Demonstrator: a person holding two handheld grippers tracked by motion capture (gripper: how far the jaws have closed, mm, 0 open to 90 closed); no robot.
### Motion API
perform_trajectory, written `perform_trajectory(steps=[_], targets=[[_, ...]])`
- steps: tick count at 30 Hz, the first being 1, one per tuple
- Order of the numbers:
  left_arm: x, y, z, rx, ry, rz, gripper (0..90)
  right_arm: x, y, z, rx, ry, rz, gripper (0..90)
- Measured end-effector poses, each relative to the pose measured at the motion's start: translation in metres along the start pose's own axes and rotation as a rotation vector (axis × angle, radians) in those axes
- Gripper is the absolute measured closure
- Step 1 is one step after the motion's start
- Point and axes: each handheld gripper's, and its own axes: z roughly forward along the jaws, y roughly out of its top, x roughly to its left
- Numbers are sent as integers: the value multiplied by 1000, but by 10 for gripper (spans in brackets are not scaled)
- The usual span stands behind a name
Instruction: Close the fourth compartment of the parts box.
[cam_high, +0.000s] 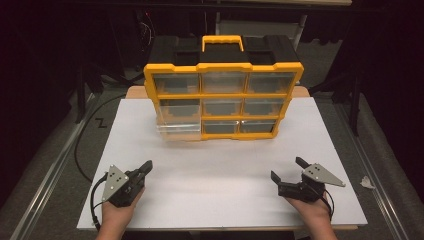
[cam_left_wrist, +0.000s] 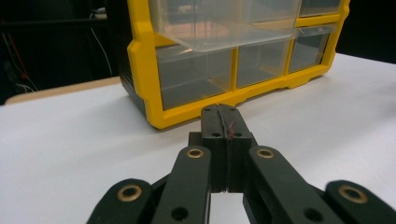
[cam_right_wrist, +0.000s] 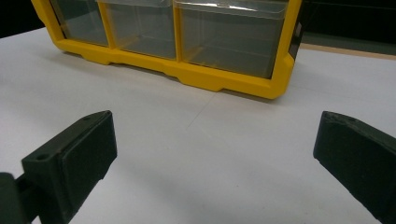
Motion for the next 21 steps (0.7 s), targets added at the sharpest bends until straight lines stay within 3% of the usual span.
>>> perform_trajectory(steps=[8, 11, 12, 21], targets=[[-4, 4, -3, -46, -6, -9, 897, 0, 1, 0, -1, 6, -8, 6], [-3, 5, -4, -54, -14, -36, 897, 0, 1, 0, 1, 12, -3, 6], [-2, 5, -4, -57, -29, -70, 897, 0, 1, 0, 1, 13, -3, 6], [-4, 6, -1, -54, -27, -91, 897, 1, 1, -1, -1, 8, -8, 7]])
